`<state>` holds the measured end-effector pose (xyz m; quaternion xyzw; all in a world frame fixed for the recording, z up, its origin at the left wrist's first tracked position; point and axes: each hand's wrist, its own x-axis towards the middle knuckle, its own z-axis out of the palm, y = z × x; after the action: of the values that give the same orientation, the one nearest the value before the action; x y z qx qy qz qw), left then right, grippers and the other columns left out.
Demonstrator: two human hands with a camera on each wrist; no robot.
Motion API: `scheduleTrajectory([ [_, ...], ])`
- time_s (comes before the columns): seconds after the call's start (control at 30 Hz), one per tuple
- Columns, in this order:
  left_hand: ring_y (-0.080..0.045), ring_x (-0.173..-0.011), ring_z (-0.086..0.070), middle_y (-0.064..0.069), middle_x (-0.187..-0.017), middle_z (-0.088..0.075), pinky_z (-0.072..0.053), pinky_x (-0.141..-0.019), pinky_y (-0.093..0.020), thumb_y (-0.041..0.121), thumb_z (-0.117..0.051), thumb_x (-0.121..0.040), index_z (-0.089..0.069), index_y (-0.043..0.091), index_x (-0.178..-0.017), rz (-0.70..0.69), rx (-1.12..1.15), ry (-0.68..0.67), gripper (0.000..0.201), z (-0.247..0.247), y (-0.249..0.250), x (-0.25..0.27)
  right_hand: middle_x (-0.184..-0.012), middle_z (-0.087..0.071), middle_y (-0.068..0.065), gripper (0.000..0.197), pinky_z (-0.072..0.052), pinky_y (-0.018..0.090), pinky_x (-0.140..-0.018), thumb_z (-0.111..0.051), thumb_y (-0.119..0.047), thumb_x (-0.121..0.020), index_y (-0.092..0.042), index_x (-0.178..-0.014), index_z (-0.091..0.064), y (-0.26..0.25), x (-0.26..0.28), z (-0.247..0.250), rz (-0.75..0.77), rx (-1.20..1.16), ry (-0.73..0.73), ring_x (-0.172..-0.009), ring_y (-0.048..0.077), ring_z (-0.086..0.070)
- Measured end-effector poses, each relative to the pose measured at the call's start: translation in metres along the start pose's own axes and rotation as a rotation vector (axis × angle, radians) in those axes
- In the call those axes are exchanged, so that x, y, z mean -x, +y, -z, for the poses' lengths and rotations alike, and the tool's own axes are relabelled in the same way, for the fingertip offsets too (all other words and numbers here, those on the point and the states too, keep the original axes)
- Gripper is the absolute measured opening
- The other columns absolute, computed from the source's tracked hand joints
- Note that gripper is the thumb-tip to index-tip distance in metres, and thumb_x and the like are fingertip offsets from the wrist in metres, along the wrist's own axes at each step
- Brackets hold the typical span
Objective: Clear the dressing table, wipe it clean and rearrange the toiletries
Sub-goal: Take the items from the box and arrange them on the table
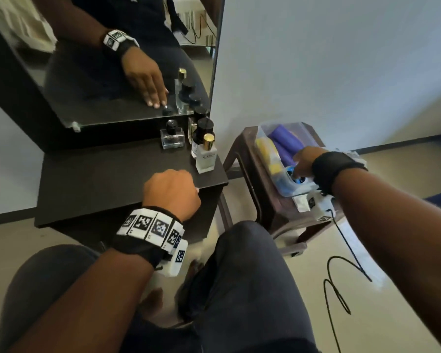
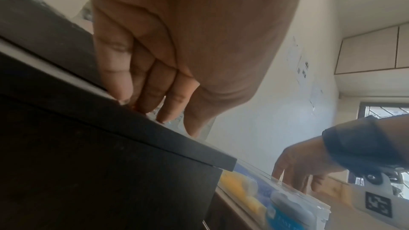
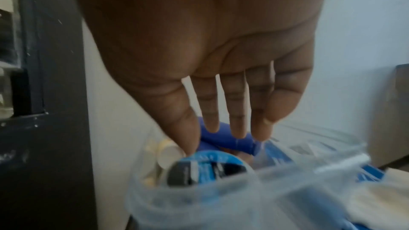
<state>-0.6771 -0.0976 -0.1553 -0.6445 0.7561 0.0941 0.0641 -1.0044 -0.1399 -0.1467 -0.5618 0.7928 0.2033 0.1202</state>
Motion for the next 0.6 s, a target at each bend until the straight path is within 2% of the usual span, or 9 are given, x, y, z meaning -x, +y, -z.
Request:
scheduleTrajectory([
  [0.07,-0.029,-0.087,-0.060,-0.002,-0.082,-0.051,-0.042,-0.069,-0.036,0.041,-0.059,-0.098,-0.062,0.019,-0.095,0.012,-0.015,-0.026,0.023,0.004,0.004,-0.001,-0.128,-0.068,0.015,0.040,-0.053,0.032,-0.088,-0.072,-0.029,-0.091,-0.010,-0.126,-0.070,0.003,-0.006,-0.005,0.043,0.052,-0.058,-0.111,0.032,-0.066],
  [0.17,-0.026,-0.079,-0.053,0.001,-0.074,-0.046,-0.042,-0.069,-0.036,0.040,-0.059,-0.098,-0.062,0.019,-0.093,0.010,-0.012,-0.048,0.021,0.008,0.005,0.000,-0.122,-0.069,0.014,0.039,-0.055,0.039,-0.096,-0.073,-0.022,-0.088,-0.014,-0.126,-0.070,0.005,-0.017,-0.012,0.113,-0.001,-0.057,-0.110,0.033,-0.066],
  [0.23,-0.027,-0.080,-0.055,0.000,-0.075,-0.049,-0.042,-0.068,-0.036,0.040,-0.059,-0.098,-0.063,0.019,-0.092,0.013,-0.004,-0.059,0.022,0.009,0.004,0.000,-0.123,-0.069,0.012,0.044,-0.053,0.036,-0.096,-0.075,-0.019,-0.087,-0.017,-0.130,-0.069,0.008,-0.023,-0.016,0.124,-0.067,-0.039,-0.112,0.033,-0.065],
  [0.3,-0.031,-0.089,-0.063,-0.003,-0.085,-0.059,-0.043,-0.071,-0.036,0.040,-0.060,-0.096,-0.063,0.020,-0.092,0.012,0.015,-0.059,0.020,0.010,0.003,0.002,-0.128,-0.067,0.011,0.050,-0.048,0.031,-0.097,-0.072,-0.020,-0.088,-0.021,-0.138,-0.064,0.010,-0.026,-0.021,0.127,-0.104,-0.039,-0.118,0.032,-0.063],
  [0.37,-0.032,-0.099,-0.067,-0.006,-0.103,-0.067,-0.045,-0.073,-0.037,0.039,-0.061,-0.095,-0.067,0.020,-0.099,0.006,0.024,-0.045,0.021,0.008,0.001,0.005,-0.122,-0.065,0.009,0.051,-0.045,0.030,-0.095,-0.070,-0.019,-0.089,-0.024,-0.139,-0.063,0.012,-0.028,-0.026,0.141,-0.129,-0.053,-0.117,0.030,-0.064],
  [0.53,-0.034,-0.108,-0.066,-0.009,-0.127,-0.062,-0.044,-0.075,-0.038,0.042,-0.061,-0.096,-0.066,0.018,-0.119,0.021,0.103,-0.009,0.034,-0.005,0.000,0.008,-0.130,-0.065,0.017,0.050,-0.039,0.031,-0.093,-0.077,-0.018,-0.085,-0.024,-0.134,-0.066,0.021,-0.026,-0.029,0.104,-0.152,-0.005,-0.120,0.035,-0.061],
  [0.6,-0.032,-0.114,-0.066,-0.007,-0.137,-0.063,-0.048,-0.081,-0.037,0.049,-0.061,-0.096,-0.067,0.021,-0.126,0.027,0.233,0.006,0.041,-0.011,-0.008,0.008,-0.121,-0.068,0.018,0.050,-0.043,0.035,-0.090,-0.082,-0.033,-0.076,-0.027,-0.125,-0.071,0.020,-0.018,-0.027,0.110,-0.153,0.058,-0.111,0.038,-0.064],
])
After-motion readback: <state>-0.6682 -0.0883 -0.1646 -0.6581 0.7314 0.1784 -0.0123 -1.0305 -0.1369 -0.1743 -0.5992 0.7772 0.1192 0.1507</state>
